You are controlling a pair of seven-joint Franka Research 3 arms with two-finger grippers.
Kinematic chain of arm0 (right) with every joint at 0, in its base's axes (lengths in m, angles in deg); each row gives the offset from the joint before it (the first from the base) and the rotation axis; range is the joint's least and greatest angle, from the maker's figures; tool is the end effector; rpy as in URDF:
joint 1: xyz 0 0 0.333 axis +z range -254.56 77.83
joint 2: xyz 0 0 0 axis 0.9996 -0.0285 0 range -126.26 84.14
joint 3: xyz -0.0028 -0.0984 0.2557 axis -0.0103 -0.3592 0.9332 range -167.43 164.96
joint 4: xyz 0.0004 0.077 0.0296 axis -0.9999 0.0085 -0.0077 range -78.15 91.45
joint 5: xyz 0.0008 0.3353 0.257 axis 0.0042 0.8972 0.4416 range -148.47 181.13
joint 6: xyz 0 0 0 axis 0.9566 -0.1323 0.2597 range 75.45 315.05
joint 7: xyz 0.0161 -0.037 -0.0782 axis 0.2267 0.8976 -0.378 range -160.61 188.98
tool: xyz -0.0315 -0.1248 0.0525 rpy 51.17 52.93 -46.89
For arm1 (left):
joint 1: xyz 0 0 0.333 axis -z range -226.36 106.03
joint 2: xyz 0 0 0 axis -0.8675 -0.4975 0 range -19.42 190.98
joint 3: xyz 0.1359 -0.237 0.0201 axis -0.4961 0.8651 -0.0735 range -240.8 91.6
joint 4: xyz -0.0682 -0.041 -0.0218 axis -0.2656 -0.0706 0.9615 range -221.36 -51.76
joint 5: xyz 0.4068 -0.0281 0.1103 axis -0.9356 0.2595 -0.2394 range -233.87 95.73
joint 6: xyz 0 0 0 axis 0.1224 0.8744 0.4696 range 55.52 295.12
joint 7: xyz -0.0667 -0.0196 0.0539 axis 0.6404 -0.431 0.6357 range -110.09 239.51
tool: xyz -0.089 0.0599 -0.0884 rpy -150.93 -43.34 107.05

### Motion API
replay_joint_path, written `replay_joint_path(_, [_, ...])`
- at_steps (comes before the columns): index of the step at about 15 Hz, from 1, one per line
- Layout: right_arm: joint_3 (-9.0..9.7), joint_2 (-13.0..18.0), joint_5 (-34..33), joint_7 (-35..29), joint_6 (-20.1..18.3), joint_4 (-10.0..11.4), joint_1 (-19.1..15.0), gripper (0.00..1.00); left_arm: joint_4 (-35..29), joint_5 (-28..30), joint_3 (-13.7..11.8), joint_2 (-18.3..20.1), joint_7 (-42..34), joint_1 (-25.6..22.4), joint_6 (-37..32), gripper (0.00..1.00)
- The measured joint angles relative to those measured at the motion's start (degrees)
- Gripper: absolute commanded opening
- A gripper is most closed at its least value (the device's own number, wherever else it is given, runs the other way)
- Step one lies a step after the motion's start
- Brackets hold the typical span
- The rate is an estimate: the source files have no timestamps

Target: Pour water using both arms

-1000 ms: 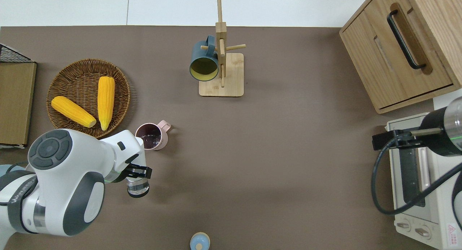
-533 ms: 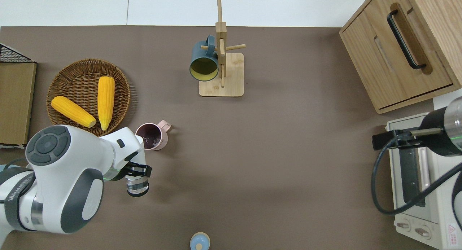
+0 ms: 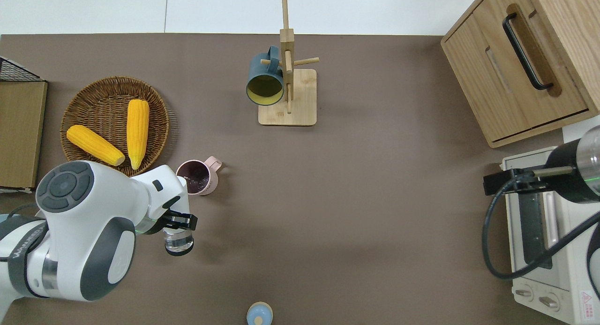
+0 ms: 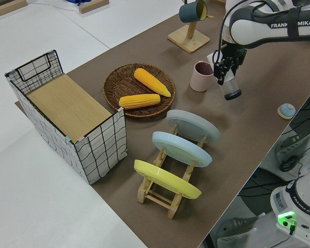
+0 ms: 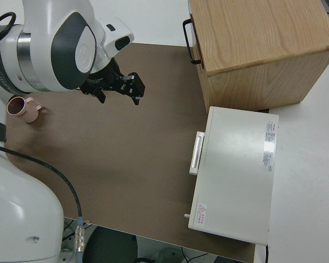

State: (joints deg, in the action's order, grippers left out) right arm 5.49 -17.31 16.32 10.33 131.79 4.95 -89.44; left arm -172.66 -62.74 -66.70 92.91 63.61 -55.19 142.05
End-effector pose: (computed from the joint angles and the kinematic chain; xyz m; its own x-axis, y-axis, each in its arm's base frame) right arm 0.5462 0.0558 0.5769 0.9965 0.0301 -0.0784 0.0312 -0.9994 0.0131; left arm 0.4978 -0.1241 0.3251 0.9687 -0.1954 -0.1528 -0.1848 -0.9794 0.0808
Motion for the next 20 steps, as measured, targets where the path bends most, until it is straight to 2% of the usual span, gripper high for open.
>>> replay_joint_path(7, [0.00,0.0,0.0,0.0,0.0,0.0,0.0,0.992,1.3,0.0,-0.1,0.0,0.3,0.0,-1.5,0.00])
replay_joint_path(13, [0.00,0.0,0.0,0.0,0.0,0.0,0.0,0.992,1.3,0.0,-0.1,0.9,3.3,0.0,-0.9,0.00])
replay_joint_path(15, [0.00,0.0,0.0,0.0,0.0,0.0,0.0,0.990,-0.2,0.0,-0.1,2.3,3.5,0.0,1.7,0.00])
replay_joint_path(20, [0.00,0.0,0.0,0.0,0.0,0.0,0.0,0.992,-8.7,0.0,-0.1,8.2,3.5,0.0,10.8,0.00])
